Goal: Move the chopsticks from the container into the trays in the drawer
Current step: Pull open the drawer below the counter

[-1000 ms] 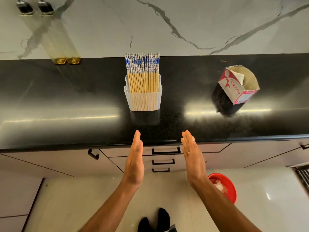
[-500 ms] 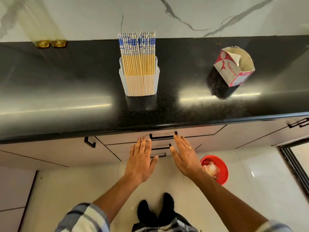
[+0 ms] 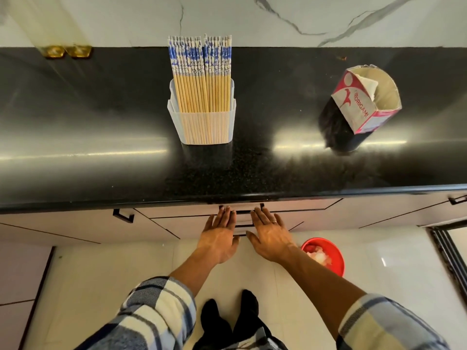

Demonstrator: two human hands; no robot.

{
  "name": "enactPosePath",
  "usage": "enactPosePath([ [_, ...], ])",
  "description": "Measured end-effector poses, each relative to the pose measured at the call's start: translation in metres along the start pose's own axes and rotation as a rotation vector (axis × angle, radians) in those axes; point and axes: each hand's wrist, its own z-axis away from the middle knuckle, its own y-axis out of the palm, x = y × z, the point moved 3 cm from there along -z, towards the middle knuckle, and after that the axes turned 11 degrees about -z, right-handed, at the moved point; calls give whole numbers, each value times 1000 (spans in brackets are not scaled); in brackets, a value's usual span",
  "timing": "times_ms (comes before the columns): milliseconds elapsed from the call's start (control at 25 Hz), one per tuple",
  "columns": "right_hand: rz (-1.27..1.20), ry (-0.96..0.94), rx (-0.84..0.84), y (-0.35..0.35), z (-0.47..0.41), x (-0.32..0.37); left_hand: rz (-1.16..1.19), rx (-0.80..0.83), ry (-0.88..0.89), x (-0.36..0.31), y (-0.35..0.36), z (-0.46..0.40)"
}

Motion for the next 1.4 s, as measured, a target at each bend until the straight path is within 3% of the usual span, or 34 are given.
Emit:
enactPosePath([
  [1400,-35,24,19,8,14,0,68,2,-21,-3,7,19],
])
